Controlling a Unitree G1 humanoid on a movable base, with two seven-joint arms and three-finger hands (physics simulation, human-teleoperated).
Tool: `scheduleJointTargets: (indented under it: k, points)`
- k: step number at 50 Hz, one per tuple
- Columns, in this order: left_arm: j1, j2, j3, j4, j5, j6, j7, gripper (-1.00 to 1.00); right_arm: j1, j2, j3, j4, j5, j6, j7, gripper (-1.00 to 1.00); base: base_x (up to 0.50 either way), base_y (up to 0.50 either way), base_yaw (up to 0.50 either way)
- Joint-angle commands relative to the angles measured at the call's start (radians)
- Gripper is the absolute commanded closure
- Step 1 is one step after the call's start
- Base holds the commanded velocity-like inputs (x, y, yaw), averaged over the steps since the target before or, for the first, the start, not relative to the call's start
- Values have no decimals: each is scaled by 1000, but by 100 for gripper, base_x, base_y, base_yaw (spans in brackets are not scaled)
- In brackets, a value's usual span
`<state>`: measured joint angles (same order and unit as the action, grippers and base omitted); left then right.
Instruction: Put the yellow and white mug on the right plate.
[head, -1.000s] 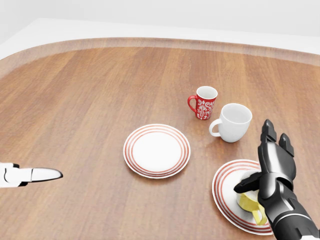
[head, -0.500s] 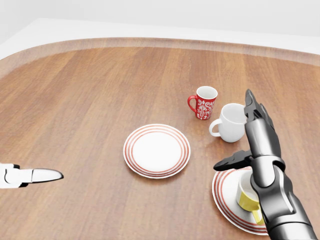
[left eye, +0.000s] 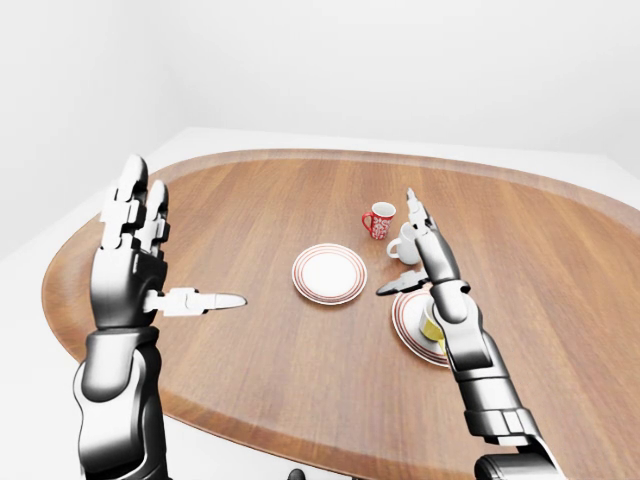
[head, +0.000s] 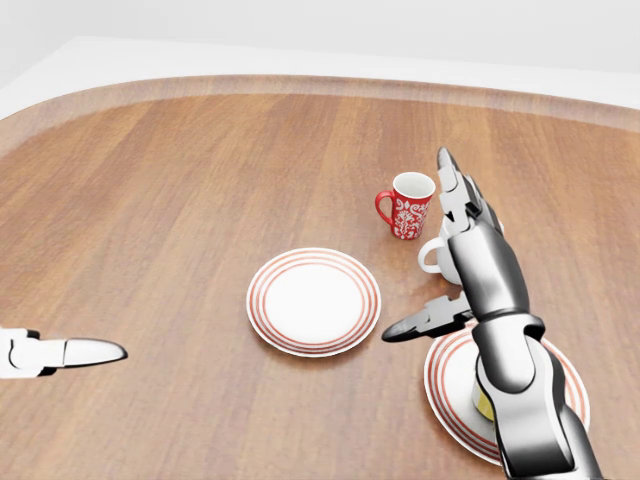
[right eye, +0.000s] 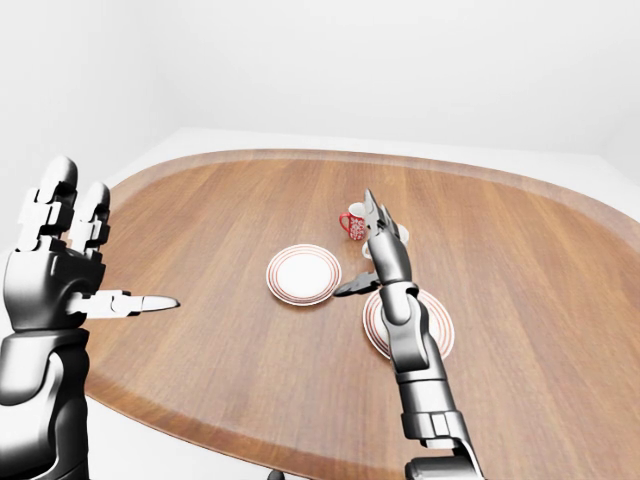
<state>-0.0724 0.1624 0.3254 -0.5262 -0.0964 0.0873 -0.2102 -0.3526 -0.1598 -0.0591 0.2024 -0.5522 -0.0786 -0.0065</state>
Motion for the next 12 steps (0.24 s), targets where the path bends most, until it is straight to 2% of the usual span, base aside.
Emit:
scheduleJointTargets:
  k: [1,12]
  points:
    - [1,0,3,-7,-4,0,-2,-97,31,69,66,30,-24,-9,1,-100,0,0,0]
    - [-5,5,11,-13,-13,0,1,-97,43,128,127,169,-66,-9,-47,-100,0,0,0]
